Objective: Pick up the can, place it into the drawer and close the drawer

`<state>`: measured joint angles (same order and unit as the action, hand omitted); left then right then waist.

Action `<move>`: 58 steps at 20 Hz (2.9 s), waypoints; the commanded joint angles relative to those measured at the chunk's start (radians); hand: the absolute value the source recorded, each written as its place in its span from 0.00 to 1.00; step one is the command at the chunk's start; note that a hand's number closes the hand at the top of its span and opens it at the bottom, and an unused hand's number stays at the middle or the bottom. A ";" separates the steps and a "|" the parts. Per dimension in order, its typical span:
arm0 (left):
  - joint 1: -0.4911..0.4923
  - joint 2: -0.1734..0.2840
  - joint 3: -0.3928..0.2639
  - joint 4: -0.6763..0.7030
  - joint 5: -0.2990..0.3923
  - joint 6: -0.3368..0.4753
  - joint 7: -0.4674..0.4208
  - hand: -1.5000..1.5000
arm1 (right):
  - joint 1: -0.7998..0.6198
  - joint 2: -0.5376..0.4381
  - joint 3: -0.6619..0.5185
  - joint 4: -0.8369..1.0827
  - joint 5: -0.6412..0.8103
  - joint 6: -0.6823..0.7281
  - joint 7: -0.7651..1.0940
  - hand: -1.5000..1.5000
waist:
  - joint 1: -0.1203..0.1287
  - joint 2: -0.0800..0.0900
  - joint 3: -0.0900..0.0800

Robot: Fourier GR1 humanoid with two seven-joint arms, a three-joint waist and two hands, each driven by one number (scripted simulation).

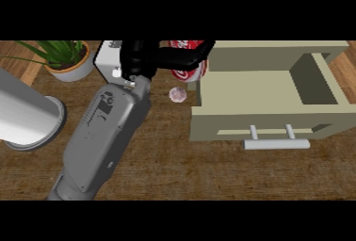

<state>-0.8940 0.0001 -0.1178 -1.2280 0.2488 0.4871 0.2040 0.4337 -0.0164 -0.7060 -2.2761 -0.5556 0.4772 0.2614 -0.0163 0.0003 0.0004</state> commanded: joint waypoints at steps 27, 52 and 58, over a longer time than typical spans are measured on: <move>-0.508 0.000 -0.302 0.641 0.487 0.214 -0.253 1.00 | -0.102 -0.033 0.049 0.044 0.047 -0.024 0.016 0.00 | -0.056 0.014 0.002; -0.457 0.000 -0.500 0.764 0.700 0.299 -0.390 0.00 | -0.090 -0.015 0.055 -0.025 0.025 -0.027 0.056 0.00 | -0.072 0.017 0.001; -0.470 0.000 -0.506 0.758 0.752 0.298 -0.436 0.00 | -0.136 -0.043 0.037 -0.025 0.050 -0.037 0.033 0.00 | -0.069 0.018 0.001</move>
<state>-1.3735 0.0000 -0.6217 -0.4695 0.9771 0.7940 -0.1904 0.3135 -0.0437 -0.6483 -2.3015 -0.5214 0.4341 0.3201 -0.0936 0.0196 0.0019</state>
